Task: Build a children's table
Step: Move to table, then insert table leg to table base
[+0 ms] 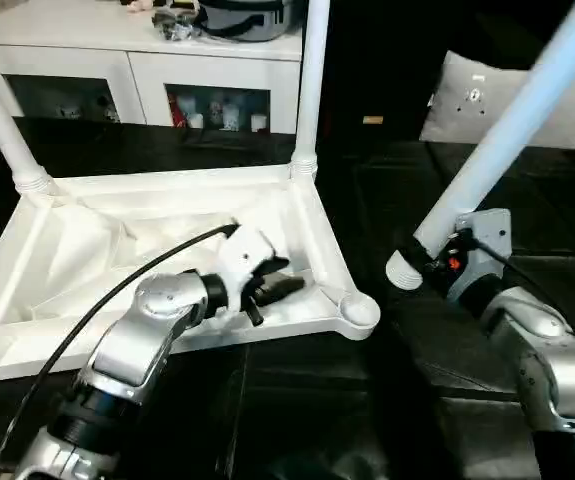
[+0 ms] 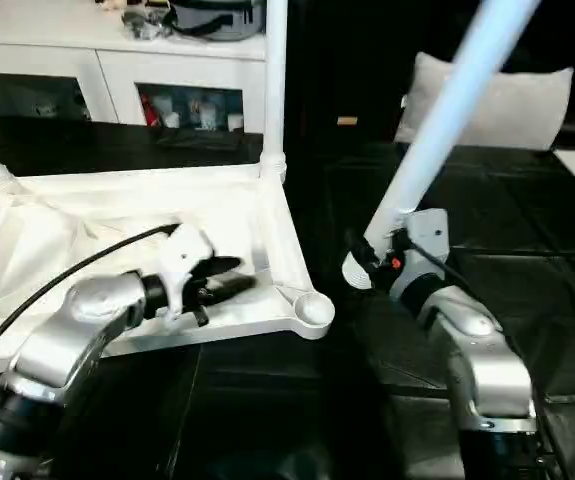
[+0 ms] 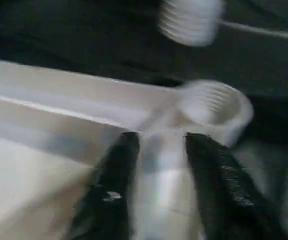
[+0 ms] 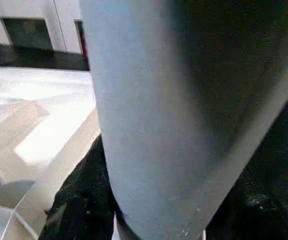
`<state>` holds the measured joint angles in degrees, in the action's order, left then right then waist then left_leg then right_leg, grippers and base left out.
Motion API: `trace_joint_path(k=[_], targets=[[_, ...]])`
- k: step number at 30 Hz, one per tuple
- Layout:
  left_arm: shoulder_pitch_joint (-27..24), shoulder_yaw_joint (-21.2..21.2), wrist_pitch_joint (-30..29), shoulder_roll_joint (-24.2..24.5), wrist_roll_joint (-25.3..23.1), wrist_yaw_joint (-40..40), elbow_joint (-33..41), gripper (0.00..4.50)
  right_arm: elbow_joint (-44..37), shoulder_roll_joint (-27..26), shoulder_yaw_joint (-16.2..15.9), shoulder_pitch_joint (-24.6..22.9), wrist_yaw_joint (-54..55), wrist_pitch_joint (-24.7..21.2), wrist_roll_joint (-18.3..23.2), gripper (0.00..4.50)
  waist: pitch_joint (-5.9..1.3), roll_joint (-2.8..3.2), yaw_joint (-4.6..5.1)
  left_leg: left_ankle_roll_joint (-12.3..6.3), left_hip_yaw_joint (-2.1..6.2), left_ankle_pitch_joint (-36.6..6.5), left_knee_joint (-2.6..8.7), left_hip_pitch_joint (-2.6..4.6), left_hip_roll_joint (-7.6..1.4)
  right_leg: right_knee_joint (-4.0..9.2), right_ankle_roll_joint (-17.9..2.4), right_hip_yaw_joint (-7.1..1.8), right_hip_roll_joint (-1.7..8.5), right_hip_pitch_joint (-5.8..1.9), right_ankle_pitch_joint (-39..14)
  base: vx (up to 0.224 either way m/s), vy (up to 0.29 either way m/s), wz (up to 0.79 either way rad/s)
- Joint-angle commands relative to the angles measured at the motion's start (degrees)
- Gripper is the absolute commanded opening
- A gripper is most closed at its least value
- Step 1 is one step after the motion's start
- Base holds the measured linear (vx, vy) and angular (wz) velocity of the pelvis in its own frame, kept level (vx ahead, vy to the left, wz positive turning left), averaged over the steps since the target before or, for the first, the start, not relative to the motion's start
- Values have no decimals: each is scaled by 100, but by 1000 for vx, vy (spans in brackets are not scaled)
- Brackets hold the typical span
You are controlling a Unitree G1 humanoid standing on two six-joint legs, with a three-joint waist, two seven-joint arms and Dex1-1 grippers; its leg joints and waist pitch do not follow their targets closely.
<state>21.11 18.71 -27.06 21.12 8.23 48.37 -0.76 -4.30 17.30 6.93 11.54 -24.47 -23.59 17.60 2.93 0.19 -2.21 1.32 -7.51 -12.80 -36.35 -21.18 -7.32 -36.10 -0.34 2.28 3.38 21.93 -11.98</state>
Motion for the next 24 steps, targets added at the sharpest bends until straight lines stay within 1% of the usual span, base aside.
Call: trace_joint_path(k=[1, 2, 3, 5, 6, 7, 8, 9, 10, 12, 13, 14, 16, 17, 18, 19, 20, 21, 22, 23, 24], targets=[[21, 176, -191, 80, 96, 251, 236, 147, -105, 35, 133, 94, -18, 12, 63, 188, -352, 26, -42, -388, 104, -177, 476, 22, -467, 339, -1637, -286, 536, -302, 308, 0, 0, 0], [37, 383, -295, 158, 17, 399, 297, 147, -185, 70, 92, 60, -27, -174, 60, 188, -336, 37, -38, -351, 92, -384, 487, 27, -483, 369, -1645, -283, 532, -296, 33, 0, 0, 0], [46, 434, -306, 174, -30, 416, 298, 106, -211, 81, 77, 41, -51, -231, 82, 188, -322, 28, -40, -324, 92, -503, 503, 38, -494, 387, -1627, -281, 526, -295, -142, 0, 0, 0], [110, 501, -197, 172, -161, 396, 226, 120, -292, 102, 37, -5, -128, -236, 110, 188, -294, 26, -33, -188, 55, -836, 527, 58, -511, 438, -1526, -287, 517, -275, -751, 0, 0, 0], [151, 553, -134, 192, -247, 400, 176, 109, -356, 118, -2, -41, -200, -252, 138, 188, -283, 36, -30, -109, 50, -975, 543, 56, -517, 458, -1459, -289, 518, -269, -1006, 0, 0, 0], [178, 592, -111, 214, -296, 412, 155, 109, -396, 138, -34, -71, -244, -250, 167, 188, -282, 38, -32, -88, 49, -1025, 549, 62, -520, 470, -1417, -290, 513, -261, -1087, 0, 0, 0], [200, 631, -64, 232, -368, 400, 115, 82, -436, 152, -67, -98, -274, -245, 183, 188, -282, 45, -30, -45, 57, -1070, 558, 62, -528, 470, -1357, -295, 516, -260, -1143, 0, 0, 0], [222, 653, -29, 235, -438, 363, 55, 67, -465, 154, -87, -116, -282, -244, 195, 188, -279, 47, -27, -31, 61, -1084, 566, 60, -530, 474, -1333, -293, 511, -255, -1152, 0, 0, 0], [246, 690, 4, 249, -497, 352, -8, 80, -487, 153, -104, -126, -294, -250, 220, 188, -280, 42, -20, 2, 59, -1120, 568, 67, -526, 476, -1300, -297, 511, -244, -1181, 0, 0, 0], [282, 759, 30, 279, -552, 344, -108, 80, -525, 149, -136, -143, -318, -269, 229, 188, -280, 38, -21, 28, 60, -1123, 571, 53, -520, 487, -1258, -302, 521, -246, -1232, 0, 0, 0], [308, 817, 96, 282, -617, 338, -243, 44, -552, 153, -186, -158, -362, -277, 217, 188, -285, 45, -17, 31, 62, -1089, 574, 49, -520, 481, -1259, -299, 516, -243, -1177, 0, 0, 0], [323, 852, 142, 289, -672, 335, -307, 25, -564, 151, -209, -167, -385, -274, 208, 188, -282, 47, -14, 26, 62, -1101, 572, 47, -518, 484, -1262, -300, 515, -238, -1170, 0, 0, 0], [338, 899, 190, 304, -743, 346, -367, 28, -583, 148, -232, -184, -406, -278, 198, 188, -294, 67, -9, 28, 65, -1043, 563, 47, -520, 466, -1287, -303, 518, -243, -1014, 0, 0, 0], [343, 927, 227, 313, -779, 379, -403, 31, -608, 151, -259, -208, -424, -285, 182, 188, -294, 59, -14, 13, 63, -1022, 571, 46, -521, 480, -1298, -304, 521, -245, -970, 0, 0, 0], [356, 926, 242, 308, -782, 386, -413, 14, -613, 152, -263, -214, -427, -287, 183, 188, -298, 65, -10, 8, 65, -981, 570, 38, -528, 458, -1329, -301, 525, -255, -879, 0, 0, 0], [359, 926, 245, 307, -782, 387, -416, 14, -614, 153, -263, -215, -427, -287, 183, 188, -296, 61, -11, 3, 65, -971, 571, 35, -529, 458, -1340, -301, 526, -256, -853, 0, 0, 0], [370, 920, 251, 298, -774, 392, -425, 0, -616, 155, -264, -219, -430, -287, 185, 188, -303, 64, -13, -8, 59, -940, 565, 40, -527, 452, -1366, -302, 526, -254, -803, 0, 0, 0], [391, 846, 213, 216, -640, 468, -452, 0, -628, 171, -279, -240, -436, -281, 189, 188, -298, 66, -11, -12, 57, -926, 569, 38, -530, 453, -1395, -301, 528, -253, -772, 0, 0, 0], [391, 845, 213, 216, -639, 469, -452, 0, -629, 171, -279, -240, -436, -281, 190, 188, -293, 70, -13, -13, 56, -939, 570, 37, -528, 456, -1402, -300, 527, -251, -795, 0, 0, 0], [399, 847, 216, 222, -596, 558, -457, 46, -633, 176, -297, -247, -438, -286, 189, 188, -298, 69, -12, -15, 54, -934, 567, 39, -529, 455, -1411, -302, 534, -257, -797, 0, 0, 0], [399, 847, 216, 222, -596, 558, -457, 55, -633, 176, -297, -247, -438, -286, 189, 188, -296, 68, -11, -19, 55, -930, 569, 40, -530, 456, -1413, -302, 531, -255, -791, 0, 0, 0]])
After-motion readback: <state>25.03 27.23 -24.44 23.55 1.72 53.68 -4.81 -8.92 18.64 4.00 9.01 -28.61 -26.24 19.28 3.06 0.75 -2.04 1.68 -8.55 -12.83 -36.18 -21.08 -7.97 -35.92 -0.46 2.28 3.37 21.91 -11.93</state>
